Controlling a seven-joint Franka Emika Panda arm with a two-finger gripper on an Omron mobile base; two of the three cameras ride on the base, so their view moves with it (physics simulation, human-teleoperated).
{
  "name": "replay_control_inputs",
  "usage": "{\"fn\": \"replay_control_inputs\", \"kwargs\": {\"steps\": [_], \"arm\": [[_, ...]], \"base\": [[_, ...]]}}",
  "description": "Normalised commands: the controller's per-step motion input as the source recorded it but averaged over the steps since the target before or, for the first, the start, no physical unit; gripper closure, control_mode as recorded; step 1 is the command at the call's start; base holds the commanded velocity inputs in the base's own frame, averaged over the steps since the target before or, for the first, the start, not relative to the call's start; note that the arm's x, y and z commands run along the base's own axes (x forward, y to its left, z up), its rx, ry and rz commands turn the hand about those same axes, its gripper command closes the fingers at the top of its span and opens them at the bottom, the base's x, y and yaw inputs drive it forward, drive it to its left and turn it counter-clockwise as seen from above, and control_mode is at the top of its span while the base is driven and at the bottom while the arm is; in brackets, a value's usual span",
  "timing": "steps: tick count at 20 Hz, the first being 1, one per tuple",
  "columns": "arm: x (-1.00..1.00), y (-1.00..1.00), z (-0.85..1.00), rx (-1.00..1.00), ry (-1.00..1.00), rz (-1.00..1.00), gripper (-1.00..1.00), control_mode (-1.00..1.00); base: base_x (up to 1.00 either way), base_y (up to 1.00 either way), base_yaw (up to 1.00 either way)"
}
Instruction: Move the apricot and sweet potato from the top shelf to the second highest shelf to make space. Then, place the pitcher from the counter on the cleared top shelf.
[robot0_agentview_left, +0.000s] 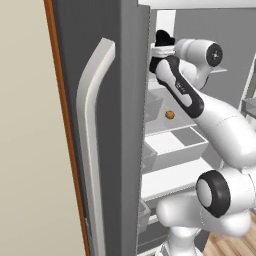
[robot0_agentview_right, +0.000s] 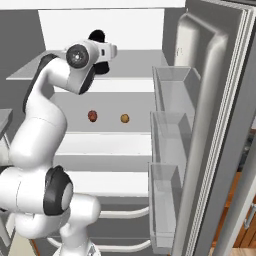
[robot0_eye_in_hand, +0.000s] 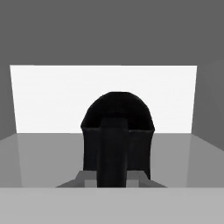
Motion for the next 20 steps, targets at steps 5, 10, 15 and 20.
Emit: {"fn": "replay_control_inputs", "kwargs": {"steps": [5,10,15,20], "arm": [[0.68,0.02,-0.29,0.0,0.0,0.01,1.0,-1.0],[0.65,0.06,-0.28,0.0,0.0,0.01,1.0,-1.0],[0.63,0.09,-0.3,-0.01,0.0,0.01,-1.0,-1.0],[0.48,0.08,-0.23,-0.02,0.0,0.0,-1.0,-1.0]], "base": [[0.0,0.0,0.0],[0.0,0.0,0.0],[0.0,0.0,0.0],[0.0,0.0,0.0]]}}
